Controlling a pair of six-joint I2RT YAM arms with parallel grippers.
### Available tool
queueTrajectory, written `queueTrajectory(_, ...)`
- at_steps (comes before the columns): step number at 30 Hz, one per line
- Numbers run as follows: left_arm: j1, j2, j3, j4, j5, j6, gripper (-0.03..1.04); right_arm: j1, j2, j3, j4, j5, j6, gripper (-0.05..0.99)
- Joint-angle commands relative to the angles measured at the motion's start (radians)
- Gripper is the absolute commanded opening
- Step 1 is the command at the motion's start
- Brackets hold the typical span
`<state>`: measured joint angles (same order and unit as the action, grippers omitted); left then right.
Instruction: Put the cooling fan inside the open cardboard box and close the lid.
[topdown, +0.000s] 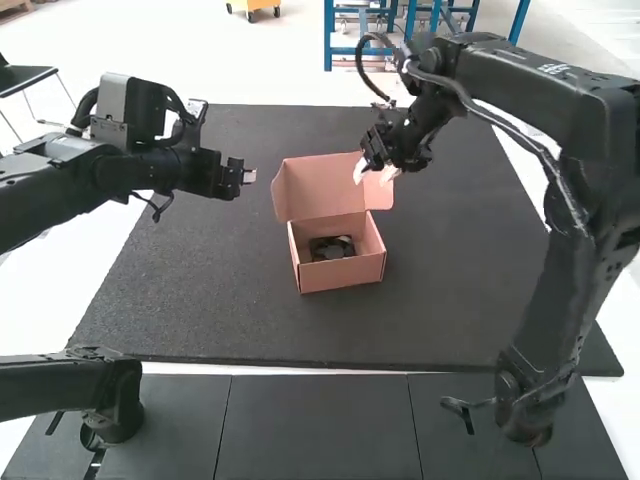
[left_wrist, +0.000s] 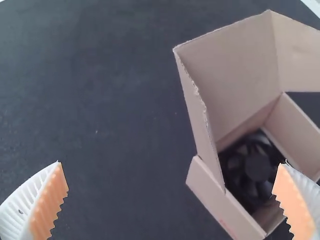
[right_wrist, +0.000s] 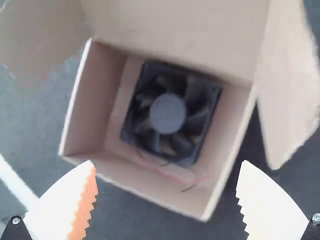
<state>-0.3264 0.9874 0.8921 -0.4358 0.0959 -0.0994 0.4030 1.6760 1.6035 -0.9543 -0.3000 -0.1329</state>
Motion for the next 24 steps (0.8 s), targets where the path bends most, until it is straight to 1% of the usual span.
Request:
queueTrajectory(1,0.009,0.025,0.051,0.011,-0.032,-0.008,0.97,-0.015,-0.094,-0.088,0.077,0.127,-0.12,0.63)
queueTrajectory(3,0.009,0.05,0.064,0.011,-0.032,-0.008,0.97,-0.023,-0.142,-0.154,0.177,0.139,-0.117,0.63)
queueTrajectory(6,0.01,0.086,0.079,0.008,-0.032,-0.008,0.97,-0.023,-0.193,-0.247,0.275,0.17,-0.109,0.62)
queueTrajectory(11,0.026,0.157,0.119,0.002,-0.032,-0.008,0.97,-0.023,-0.234,-0.372,0.437,0.173,-0.045,0.62)
queueTrajectory(17,0.064,0.247,0.171,0.005,-0.041,-0.01,0.97,-0.023,-0.236,-0.438,0.522,0.168,0.01,0.62)
queueTrajectory(20,0.086,0.283,0.18,0.016,-0.044,-0.01,0.97,-0.023,-0.234,-0.456,0.555,0.165,0.021,0.62)
queueTrajectory(24,0.095,0.318,0.182,0.035,-0.047,-0.008,0.97,-0.024,-0.229,-0.473,0.591,0.165,0.033,0.62)
